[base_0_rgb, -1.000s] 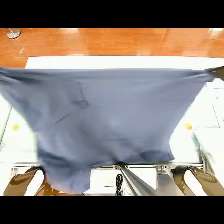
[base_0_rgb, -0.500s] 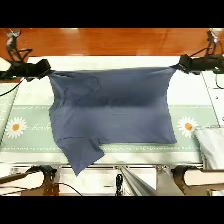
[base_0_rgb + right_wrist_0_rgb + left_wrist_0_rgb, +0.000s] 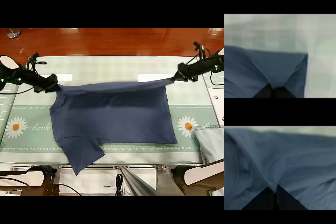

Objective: Fold the shirts.

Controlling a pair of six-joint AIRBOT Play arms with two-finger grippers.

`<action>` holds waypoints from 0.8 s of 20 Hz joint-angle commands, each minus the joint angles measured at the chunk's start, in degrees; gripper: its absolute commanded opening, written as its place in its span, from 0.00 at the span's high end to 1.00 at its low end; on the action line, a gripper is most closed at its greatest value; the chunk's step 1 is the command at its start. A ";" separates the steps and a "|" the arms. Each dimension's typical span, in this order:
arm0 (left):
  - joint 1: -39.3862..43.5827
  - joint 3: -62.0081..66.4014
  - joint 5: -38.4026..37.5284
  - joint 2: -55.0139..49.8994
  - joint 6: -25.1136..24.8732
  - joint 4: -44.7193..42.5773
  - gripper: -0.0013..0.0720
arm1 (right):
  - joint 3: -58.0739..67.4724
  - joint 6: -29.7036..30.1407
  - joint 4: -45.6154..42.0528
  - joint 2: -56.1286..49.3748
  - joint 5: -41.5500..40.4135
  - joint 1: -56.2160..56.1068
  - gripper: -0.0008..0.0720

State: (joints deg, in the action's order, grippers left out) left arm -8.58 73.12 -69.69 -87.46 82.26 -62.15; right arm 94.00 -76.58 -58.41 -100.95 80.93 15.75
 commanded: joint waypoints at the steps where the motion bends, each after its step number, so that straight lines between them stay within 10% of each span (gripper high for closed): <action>1: -0.39 -3.82 -7.74 -0.37 -2.14 -2.95 0.94 | -4.26 -1.01 -5.14 -0.26 4.79 0.11 0.95; 6: -0.33 -5.84 -8.72 -2.69 -2.12 -2.91 0.94 | -11.72 -1.38 -5.33 -1.42 1.62 -0.63 0.93; 7: -0.33 -5.73 -9.25 -2.69 -2.10 -2.71 0.92 | -11.74 -1.44 -4.48 -1.62 1.46 -0.74 0.65; 8: -0.33 -5.46 -10.54 -2.62 -2.08 -2.73 0.65 | -11.74 -1.07 -2.78 -1.46 2.19 -0.74 0.10; 9: -0.37 -4.90 -13.18 -2.56 -2.10 -3.37 0.01 | -11.74 -0.46 -1.33 -0.96 2.89 -0.66 0.12; 16: -7.17 -25.18 -17.00 15.30 -0.42 -9.88 0.02 | -30.18 -0.42 -5.44 19.74 -3.45 3.61 0.12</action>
State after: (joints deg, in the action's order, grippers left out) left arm -12.36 58.28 -86.54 -80.40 81.47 -70.11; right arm 73.67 -77.34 -64.77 -90.30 82.65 17.50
